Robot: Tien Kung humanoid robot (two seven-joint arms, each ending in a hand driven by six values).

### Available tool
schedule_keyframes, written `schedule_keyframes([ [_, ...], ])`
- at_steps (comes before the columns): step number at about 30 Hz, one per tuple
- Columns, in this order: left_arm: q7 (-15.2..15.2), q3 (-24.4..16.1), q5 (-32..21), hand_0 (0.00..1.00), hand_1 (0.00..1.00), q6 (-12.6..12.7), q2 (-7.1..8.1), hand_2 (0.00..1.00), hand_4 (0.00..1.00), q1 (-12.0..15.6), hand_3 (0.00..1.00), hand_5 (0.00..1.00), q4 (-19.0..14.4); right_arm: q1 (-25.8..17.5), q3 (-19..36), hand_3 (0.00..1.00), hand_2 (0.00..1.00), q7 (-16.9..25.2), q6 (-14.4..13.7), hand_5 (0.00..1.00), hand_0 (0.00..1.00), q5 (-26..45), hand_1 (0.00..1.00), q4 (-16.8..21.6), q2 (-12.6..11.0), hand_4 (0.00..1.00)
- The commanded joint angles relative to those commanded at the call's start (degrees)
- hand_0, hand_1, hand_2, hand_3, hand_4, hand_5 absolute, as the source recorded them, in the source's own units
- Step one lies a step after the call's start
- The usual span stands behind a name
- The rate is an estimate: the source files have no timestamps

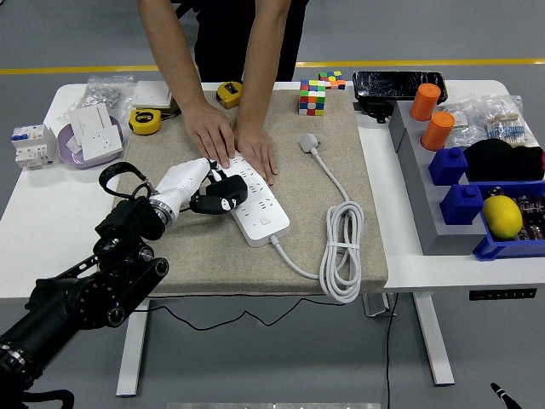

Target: Pick up the plug,place it near the board,insert it into the board,press the button

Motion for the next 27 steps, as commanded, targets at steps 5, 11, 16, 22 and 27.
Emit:
schedule_keyframes([
  [5,-1.5,-0.6,-1.9,0.380,0.127,2.5,-0.58,0.127,0.580,0.5,0.161,0.384,-0.3,0.0,0.1,0.765,0.734,0.0,0.0,0.957,0.813,0.0,0.734,0.0,0.1,0.998],
  [11,-3.5,-1.2,-5.9,0.376,0.125,5.0,-1.40,0.127,0.581,0.5,0.163,0.385,-1.1,0.1,0.2,0.764,0.734,0.0,0.0,0.961,0.813,0.0,0.734,0.0,0.0,0.998],
  [16,-3.3,-1.4,-5.7,0.374,0.126,4.4,-1.37,0.128,0.583,0.2,0.165,0.390,-1.1,0.3,0.3,0.765,0.734,0.1,-0.1,0.962,0.813,0.1,0.734,0.0,0.0,0.998],
  [22,-3.7,-2.5,-6.1,0.376,0.128,4.6,-1.38,0.138,0.584,0.9,0.168,0.388,-2.2,0.3,0.3,0.765,0.734,0.0,-0.1,0.964,0.813,0.1,0.733,0.0,0.1,0.998],
  [27,-4.1,-4.7,-5.2,0.376,0.127,5.6,-1.50,0.142,0.586,1.6,0.172,0.389,-5.2,0.3,0.3,0.764,0.734,0.0,-0.1,0.965,0.813,0.2,0.733,0.0,0.2,0.998],
])
